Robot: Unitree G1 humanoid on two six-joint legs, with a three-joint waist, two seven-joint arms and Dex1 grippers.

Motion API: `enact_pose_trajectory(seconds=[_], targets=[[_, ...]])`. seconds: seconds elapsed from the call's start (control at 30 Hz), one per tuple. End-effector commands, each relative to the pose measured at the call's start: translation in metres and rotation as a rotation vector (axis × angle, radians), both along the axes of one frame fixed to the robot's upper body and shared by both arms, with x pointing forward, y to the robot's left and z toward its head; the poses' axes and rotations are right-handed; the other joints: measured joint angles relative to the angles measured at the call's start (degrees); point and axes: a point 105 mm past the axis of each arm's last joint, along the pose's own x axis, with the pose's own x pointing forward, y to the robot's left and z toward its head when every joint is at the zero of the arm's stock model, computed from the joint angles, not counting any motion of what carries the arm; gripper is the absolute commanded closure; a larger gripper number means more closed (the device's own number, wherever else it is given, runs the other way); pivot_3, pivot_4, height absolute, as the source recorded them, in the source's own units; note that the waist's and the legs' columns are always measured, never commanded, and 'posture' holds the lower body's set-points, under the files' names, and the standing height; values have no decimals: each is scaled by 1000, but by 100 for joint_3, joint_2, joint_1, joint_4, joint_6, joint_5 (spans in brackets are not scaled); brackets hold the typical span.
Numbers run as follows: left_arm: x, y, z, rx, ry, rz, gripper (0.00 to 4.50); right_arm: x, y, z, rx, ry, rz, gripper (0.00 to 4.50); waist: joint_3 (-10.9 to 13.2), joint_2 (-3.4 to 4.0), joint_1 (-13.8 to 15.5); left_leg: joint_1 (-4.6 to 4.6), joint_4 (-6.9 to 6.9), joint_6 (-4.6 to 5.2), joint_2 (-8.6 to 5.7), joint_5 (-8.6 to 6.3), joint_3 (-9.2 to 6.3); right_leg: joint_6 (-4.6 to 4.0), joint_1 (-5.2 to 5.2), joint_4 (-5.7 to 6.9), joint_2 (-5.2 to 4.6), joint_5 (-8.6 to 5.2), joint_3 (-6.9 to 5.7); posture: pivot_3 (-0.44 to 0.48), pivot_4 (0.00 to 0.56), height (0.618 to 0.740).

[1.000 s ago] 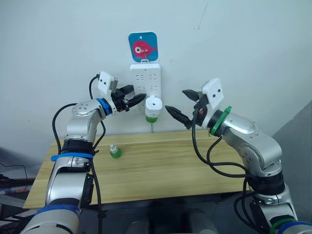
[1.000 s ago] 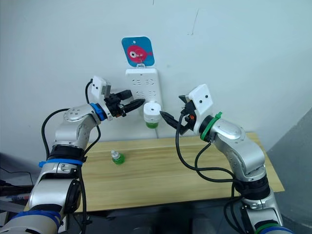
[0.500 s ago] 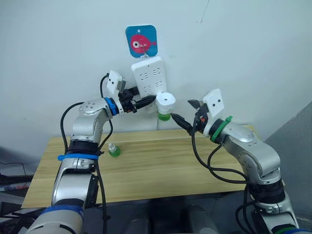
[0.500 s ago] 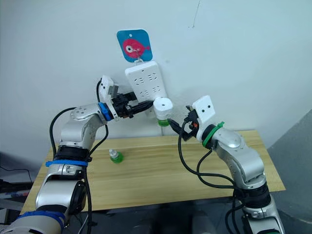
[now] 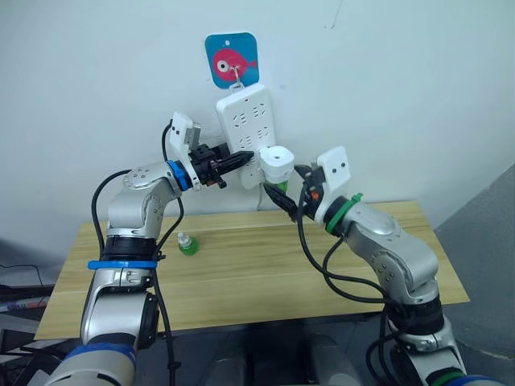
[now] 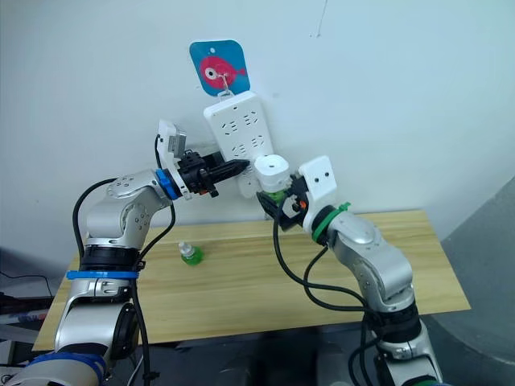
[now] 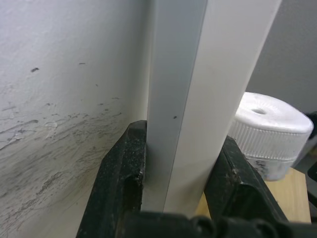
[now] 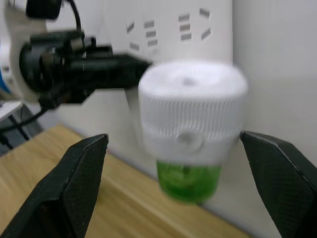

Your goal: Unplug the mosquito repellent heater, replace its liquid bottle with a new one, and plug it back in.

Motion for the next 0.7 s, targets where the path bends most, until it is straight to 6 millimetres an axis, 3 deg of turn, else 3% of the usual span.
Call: enact_pose_trajectory(seconds=[0.03,0.3,0.43,0.63,0.7], targets=[[-7,-13,14,11,-73,-61,3133,2,8,13,32,-42,8,0,1,1,-1,0,-1,0,0,0,0,0,-1,0,0,0,1,-160,202,740],[-8,-15,14,7,-74,-67,3133,20,8,13,31,-39,-57,0,14,3,-2,-1,-2,1,0,0,1,0,-1,0,-1,0,0,-152,211,740],[-8,-16,11,5,-74,-65,3133,18,12,22,76,-62,-32,0,30,2,-1,-1,-2,1,0,0,0,0,-2,0,-1,0,1,-149,214,740],[-8,-16,9,8,-74,-58,3133,18,12,25,88,-72,-31,1372,61,0,-1,-1,-2,1,-1,0,0,0,-1,0,-2,0,1,-151,217,740],[-7,-16,7,12,-77,-55,3133,18,11,23,73,-72,-37,1454,75,-1,-1,-1,-2,0,0,0,-1,0,-1,0,-2,0,0,-151,215,740]])
